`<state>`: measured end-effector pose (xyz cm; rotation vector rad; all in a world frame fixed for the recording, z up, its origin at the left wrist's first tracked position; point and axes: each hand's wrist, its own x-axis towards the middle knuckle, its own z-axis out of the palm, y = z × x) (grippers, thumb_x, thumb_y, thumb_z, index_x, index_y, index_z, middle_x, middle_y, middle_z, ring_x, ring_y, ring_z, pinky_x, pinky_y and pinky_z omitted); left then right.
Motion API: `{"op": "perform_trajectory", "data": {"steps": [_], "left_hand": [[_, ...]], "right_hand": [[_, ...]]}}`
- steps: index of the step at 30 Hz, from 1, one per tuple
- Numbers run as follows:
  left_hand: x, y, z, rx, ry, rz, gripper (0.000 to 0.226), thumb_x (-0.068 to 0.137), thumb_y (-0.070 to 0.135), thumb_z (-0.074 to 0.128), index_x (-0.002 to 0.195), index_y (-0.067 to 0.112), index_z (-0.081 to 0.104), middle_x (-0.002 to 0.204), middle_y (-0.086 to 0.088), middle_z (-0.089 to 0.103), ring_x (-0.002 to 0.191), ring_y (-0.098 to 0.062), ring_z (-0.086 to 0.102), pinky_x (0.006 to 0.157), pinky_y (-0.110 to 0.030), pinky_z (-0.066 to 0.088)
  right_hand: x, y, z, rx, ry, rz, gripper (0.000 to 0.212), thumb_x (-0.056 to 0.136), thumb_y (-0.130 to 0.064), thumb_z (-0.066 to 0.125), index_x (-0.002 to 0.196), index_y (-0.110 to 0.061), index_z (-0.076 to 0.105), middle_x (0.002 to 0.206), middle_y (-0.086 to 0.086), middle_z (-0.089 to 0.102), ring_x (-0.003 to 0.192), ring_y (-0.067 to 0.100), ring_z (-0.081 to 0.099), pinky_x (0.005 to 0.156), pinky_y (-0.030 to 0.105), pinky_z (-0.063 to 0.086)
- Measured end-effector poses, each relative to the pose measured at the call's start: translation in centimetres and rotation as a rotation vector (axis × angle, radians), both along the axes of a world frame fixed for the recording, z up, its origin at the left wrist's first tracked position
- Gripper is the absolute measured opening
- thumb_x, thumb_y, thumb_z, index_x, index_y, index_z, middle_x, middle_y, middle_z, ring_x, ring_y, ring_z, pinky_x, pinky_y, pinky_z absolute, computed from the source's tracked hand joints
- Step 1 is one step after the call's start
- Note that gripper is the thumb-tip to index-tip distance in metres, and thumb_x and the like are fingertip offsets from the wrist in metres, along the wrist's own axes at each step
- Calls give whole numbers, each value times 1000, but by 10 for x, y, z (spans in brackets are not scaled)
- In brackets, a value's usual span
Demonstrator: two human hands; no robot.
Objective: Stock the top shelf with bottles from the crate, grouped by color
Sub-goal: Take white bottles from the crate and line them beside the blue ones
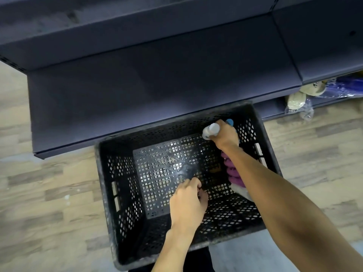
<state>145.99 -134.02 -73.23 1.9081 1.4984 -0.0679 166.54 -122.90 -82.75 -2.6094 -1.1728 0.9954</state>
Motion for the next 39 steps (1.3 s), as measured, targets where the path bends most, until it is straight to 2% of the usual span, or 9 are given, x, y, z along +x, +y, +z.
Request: {"op": "perform_trajectory", "data": {"steps": [2,6,13,20,26,31,35,39], "left_hand": [[-2,1,-3,-1,-3,-3,12,88,32,56,100,30,57,90,16,59,84,-5,57,66,-24,49],[0,10,-7,7,-10,15,8,88,30,58,96,28,58,88,14,60,81,-8,58,66,-28,51],[14,20,15,18,-27,26,5,89,28,55,92,25,57,89,12,60,82,-10,58,66,-31,52],[28,35,71,88,-76,8,4,88,27,55,88,23,55,86,10,59,80,-13,56,65,-31,48],[36,53,130,164,-93,19,7,85,27,53,90,23,56,87,8,59,83,-16,57,69,-35,50],[35,68,183,246,-115,40,7,86,26,54,90,22,57,88,8,58,82,-15,57,68,-36,51],[38,79,231,335,-147,38,6,88,28,53,87,22,54,85,8,57,78,-14,55,63,-34,47],[38,88,273,406,-173,38,7,88,31,53,87,24,55,83,9,56,74,-12,52,59,-29,36]], "right_hand": [[-2,1,-2,-2,-49,64,28,89,-24,65,114,-12,59,113,12,65,102,33,63,75,39,52],[-7,0,-1,-13,-168,158,21,90,-23,62,108,-13,61,112,10,64,99,32,64,64,35,44],[-6,-19,34,25,-164,191,28,84,-29,70,108,-18,62,105,7,65,95,29,65,64,33,45],[1,-31,122,92,-98,211,37,80,-39,71,113,-24,63,114,-1,62,101,26,64,81,40,54],[11,-30,210,164,-115,343,52,74,-51,75,115,-23,60,116,-3,58,109,21,57,74,32,38],[22,-19,290,218,-125,461,55,77,-56,73,117,-20,59,114,0,58,109,22,55,84,39,49],[24,-17,349,281,19,461,53,80,-49,76,118,-15,59,110,3,61,98,22,58,83,41,50],[20,-20,401,367,80,465,51,82,-41,77,119,-11,58,108,5,65,94,22,61,80,36,50]]}}
